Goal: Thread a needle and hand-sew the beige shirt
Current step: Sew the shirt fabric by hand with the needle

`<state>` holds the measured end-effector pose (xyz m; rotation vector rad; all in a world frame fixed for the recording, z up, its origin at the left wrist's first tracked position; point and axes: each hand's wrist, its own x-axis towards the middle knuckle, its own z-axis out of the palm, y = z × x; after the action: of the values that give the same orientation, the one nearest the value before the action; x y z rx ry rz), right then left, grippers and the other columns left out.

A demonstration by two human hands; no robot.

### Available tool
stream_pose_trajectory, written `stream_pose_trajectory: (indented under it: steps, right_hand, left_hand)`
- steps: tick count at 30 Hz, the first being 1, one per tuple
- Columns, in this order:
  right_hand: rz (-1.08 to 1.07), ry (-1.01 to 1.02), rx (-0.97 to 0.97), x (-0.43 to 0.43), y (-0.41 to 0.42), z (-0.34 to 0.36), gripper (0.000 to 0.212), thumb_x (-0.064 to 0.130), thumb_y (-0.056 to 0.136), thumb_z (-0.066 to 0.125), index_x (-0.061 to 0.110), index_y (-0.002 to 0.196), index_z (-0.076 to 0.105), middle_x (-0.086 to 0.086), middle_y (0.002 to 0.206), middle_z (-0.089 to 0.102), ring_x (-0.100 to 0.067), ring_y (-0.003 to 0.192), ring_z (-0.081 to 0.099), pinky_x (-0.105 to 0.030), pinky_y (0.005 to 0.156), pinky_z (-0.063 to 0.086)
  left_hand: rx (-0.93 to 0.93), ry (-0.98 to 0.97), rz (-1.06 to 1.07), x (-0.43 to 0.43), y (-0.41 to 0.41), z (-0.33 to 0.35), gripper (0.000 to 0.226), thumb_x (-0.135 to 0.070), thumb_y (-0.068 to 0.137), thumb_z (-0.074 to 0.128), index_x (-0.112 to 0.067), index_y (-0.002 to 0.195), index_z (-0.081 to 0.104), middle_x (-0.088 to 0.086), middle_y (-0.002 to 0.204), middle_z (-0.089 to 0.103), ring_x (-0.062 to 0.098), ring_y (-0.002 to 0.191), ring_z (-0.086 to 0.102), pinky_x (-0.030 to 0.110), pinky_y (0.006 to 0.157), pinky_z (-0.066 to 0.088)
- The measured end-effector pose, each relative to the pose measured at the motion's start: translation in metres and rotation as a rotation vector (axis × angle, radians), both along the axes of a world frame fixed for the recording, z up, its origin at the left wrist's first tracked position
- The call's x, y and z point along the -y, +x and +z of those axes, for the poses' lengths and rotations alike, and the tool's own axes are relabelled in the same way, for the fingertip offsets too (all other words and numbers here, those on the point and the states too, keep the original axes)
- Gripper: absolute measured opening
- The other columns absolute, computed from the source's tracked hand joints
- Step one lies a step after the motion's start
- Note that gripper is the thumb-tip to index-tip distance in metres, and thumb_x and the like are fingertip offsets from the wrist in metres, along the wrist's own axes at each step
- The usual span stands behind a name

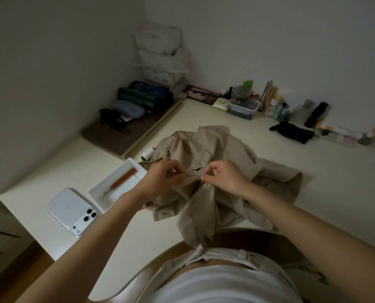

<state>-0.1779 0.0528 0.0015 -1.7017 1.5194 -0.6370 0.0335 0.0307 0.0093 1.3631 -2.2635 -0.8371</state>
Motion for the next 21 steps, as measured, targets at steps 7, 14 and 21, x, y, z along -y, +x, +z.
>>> stream_pose_trajectory:
  steps: [7, 14, 21]
  right_hand:
    - [-0.001, -0.008, 0.01, -0.0016, 0.0036, -0.0009, 0.008, 0.02, 0.084, 0.071, 0.013, 0.082, 0.069, 0.006, 0.049, 0.043, -0.002, 0.035, 0.035, -0.011, 0.04, 0.026]
    - [0.014, 0.014, 0.04, -0.004, 0.0076, -0.0042, 0.018, 0.02, 0.083, 0.072, 0.027, 0.07, 0.061, 0.007, 0.048, 0.043, -0.003, 0.036, 0.031, -0.011, 0.04, 0.024]
    - [0.018, 0.027, 0.032, -0.0074, 0.0088, -0.0031, 0.022, 0.016, 0.083, 0.072, 0.028, 0.069, 0.059, 0.008, 0.048, 0.041, -0.001, 0.035, 0.034, -0.009, 0.039, 0.025]
  left_hand:
    - [0.02, 0.023, 0.035, -0.0018, -0.0008, -0.0005, 0.019, -0.031, 0.086, 0.068, -0.026, 0.103, 0.062, -0.014, 0.083, 0.057, 0.002, 0.067, 0.051, 0.013, 0.06, 0.04]
    - [-0.071, -0.009, 0.017, -0.0034, 0.0011, -0.0015, 0.003, -0.025, 0.088, 0.066, -0.022, 0.088, 0.068, -0.015, 0.077, 0.062, -0.004, 0.064, 0.054, 0.011, 0.057, 0.039]
    - [0.035, 0.015, -0.018, -0.0043, 0.0032, -0.0011, 0.011, -0.033, 0.087, 0.067, -0.027, 0.096, 0.068, -0.015, 0.08, 0.061, 0.001, 0.069, 0.055, 0.014, 0.06, 0.041]
